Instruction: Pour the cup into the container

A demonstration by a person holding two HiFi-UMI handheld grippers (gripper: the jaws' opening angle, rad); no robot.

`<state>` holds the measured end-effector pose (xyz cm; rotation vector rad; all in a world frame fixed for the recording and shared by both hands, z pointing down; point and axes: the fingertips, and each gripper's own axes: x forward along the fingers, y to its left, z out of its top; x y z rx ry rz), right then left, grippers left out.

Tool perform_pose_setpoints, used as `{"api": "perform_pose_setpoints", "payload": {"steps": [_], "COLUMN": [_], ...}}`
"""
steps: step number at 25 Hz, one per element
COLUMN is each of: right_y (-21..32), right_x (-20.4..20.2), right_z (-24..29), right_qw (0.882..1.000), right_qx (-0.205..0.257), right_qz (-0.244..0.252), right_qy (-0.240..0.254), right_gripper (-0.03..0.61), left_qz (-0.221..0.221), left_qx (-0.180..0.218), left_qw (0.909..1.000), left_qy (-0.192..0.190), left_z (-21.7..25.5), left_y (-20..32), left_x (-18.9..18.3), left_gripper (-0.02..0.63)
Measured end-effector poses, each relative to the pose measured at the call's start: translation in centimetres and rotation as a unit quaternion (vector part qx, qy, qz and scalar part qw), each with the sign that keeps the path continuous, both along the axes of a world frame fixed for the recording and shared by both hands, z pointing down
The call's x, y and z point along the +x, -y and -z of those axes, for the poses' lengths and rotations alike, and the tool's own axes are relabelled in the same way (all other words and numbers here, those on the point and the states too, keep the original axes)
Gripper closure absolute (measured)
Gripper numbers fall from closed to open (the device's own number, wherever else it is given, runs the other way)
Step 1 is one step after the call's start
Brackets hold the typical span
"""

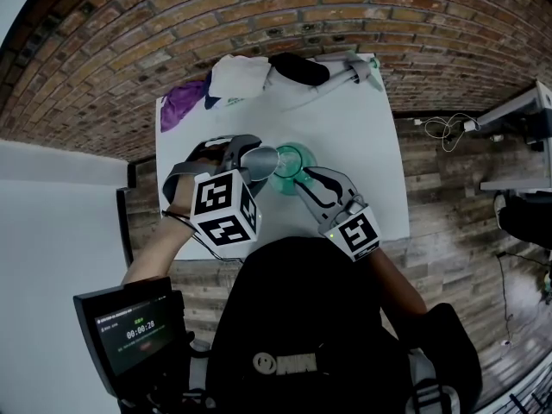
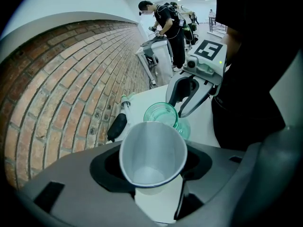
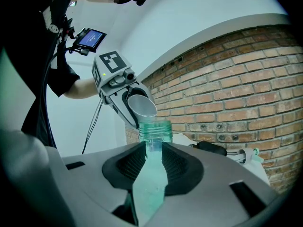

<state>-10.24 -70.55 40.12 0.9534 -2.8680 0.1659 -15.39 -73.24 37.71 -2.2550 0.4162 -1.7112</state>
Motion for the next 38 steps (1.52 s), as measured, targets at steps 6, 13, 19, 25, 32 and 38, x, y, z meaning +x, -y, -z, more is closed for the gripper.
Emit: {"api": "perform_pose_setpoints", "payload": {"steps": [6, 13, 19, 25, 32, 38], "right_y": [0.01, 0.04, -0.01, 0.01, -0.05, -0.03], "right_x": [0.11, 0.13, 0.13, 0.17, 0.14, 0.03], "right_z": [-0.07, -0.05, -0.12, 0.01, -0.04, -0.01], "right_qw": [1.0, 1.0, 1.0, 1.0, 1.0, 1.0], "right_qx": [0.001, -0.002, 0.003, -0.002, 0.0, 0.003], "right_qz": [0.003, 0.0, 0.004, 0.003, 0.002, 0.004], "right_qy": [-0.002, 0.0, -0.005, -0.002, -0.003, -0.004], "right_gripper": [0.471, 0.472, 0.472, 0.472, 0.472, 0.471], "left_qz": [-0.003, -0.006, -0.008, -0.007, -0.007, -0.009], "left_qx": [0.001, 0.0, -0.003, -0.007, -0.012, -0.014], "left_qw": [1.0, 0.9998, 0.9997, 0.9996, 0.9993, 0.9988], "left_qy": [0.006, 0.019, 0.023, 0.027, 0.035, 0.046], "left_z": [-0.04, -0.16, -0.17, -0.14, -0.21, -0.19], "left_y": [0.0, 0.02, -0.01, 0.02, -0.03, -0.03], "left_x": [0.11, 0.11, 0.09, 0.11, 0.06, -0.06], "left_gripper": [0.347, 0.347, 0.347, 0.347, 0.346, 0.345]}}
